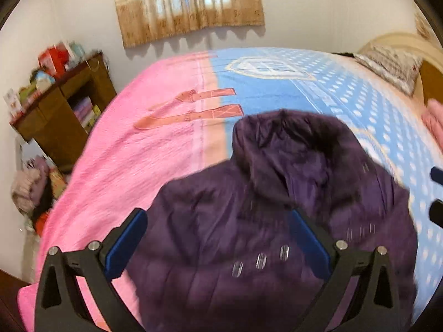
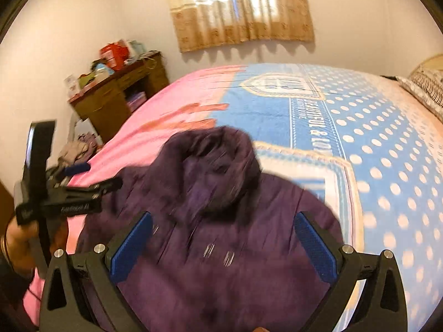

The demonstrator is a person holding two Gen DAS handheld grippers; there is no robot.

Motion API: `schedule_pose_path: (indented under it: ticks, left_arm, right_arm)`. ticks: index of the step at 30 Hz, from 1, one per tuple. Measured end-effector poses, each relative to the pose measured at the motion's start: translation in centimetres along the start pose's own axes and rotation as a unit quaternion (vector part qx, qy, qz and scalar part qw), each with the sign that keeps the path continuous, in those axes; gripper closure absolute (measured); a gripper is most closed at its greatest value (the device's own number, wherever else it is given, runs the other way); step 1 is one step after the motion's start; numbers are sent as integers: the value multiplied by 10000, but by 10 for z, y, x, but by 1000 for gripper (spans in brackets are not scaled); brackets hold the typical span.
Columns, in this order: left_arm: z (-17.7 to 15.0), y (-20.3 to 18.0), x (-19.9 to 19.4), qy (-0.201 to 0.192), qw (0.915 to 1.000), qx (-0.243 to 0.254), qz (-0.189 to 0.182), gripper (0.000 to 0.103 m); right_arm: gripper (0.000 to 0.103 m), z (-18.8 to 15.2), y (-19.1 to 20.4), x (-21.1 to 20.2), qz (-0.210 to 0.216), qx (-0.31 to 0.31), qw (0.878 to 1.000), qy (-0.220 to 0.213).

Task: Fold large clothes
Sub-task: 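Grasp the collar edge of the jacket with the left tool while the right tool grasps beside it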

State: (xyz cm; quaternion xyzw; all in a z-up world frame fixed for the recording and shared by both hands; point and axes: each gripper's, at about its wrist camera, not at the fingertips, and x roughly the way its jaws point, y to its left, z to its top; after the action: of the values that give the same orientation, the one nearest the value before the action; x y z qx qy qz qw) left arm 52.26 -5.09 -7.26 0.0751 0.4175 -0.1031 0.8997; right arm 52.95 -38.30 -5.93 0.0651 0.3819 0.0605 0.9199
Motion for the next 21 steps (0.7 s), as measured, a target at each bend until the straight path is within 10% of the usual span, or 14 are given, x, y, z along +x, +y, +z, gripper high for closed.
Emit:
schedule_pose_path:
  ticks: [9, 15, 17, 21]
  left_arm:
    - [50, -15, 94, 376, 9991, -54, -191, 2]
    - [57, -25, 122, 435, 9986, 296, -17, 12]
    - [56, -24, 128, 477, 9981, 402, -7, 28]
    - [50, -26, 121, 324, 9963, 723, -337, 79]
  right_arm:
    - [1, 82, -36, 137, 21, 71, 9981, 605]
    - [6, 79, -35, 199, 42, -150, 9929, 1176]
    - [65, 74, -32, 207, -113, -334, 9918, 1227]
    - [81, 70, -32, 200, -156, -607, 9918, 1118]
